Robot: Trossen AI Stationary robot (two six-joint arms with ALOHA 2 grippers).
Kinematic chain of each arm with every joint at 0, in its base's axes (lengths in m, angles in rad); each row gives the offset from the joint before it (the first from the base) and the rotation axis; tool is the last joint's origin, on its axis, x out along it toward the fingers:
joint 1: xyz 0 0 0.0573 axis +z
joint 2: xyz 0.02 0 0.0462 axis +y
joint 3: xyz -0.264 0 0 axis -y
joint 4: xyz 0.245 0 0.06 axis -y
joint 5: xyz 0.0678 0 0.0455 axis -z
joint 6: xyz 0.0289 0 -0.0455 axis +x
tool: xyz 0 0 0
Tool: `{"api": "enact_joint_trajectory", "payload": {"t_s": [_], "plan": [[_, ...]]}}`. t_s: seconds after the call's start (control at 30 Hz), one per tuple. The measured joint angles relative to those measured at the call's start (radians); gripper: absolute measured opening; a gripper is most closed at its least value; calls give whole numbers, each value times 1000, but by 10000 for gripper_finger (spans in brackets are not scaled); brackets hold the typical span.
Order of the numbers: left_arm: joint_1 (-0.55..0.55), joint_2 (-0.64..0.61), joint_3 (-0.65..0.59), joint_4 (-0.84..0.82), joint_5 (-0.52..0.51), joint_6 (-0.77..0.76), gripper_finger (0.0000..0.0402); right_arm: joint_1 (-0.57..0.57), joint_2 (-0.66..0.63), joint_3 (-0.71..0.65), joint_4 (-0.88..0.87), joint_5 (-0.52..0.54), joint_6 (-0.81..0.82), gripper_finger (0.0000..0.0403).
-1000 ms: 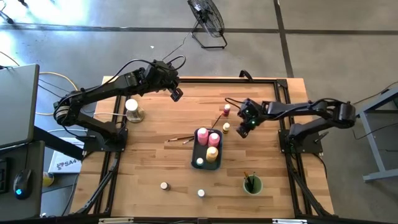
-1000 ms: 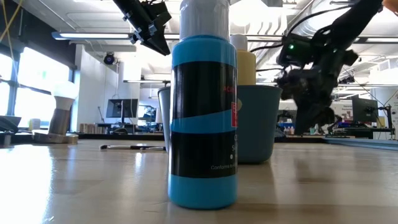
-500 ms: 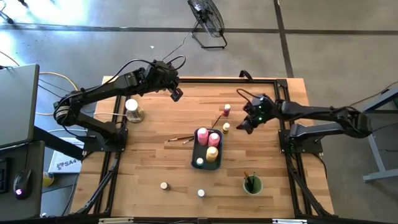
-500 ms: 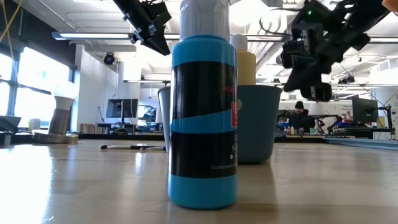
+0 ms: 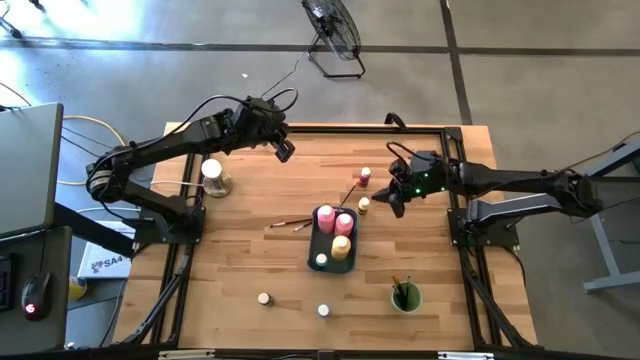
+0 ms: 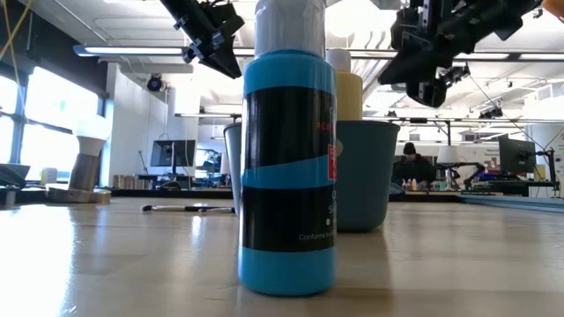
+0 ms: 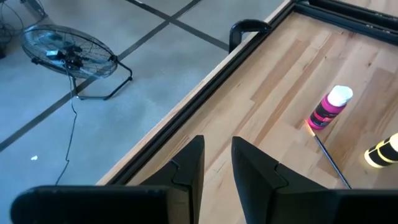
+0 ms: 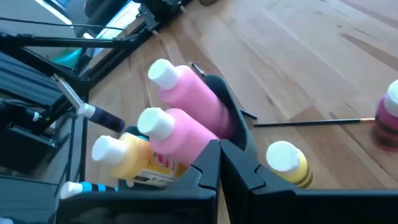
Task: Pick & Place Paint Supplies
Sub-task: Adjust the large paint bottles in the blue bin
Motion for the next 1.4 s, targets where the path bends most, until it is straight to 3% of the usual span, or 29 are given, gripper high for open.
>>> {"api": "enact_joint_trajectory", "payload": {"t_s": [0.43,0.7,0.83,1.4], "plan": [[0,0,0,0,7,-143,77,93,1,5,-1,141,-80,2],[0,0,0,0,169,-190,77,118,1,5,-1,124,-110,2],[0,0,0,-1,185,-232,77,150,1,5,-1,153,-110,2],[-95,0,0,-53,192,-184,77,285,4,48,72,382,0,2]]}}
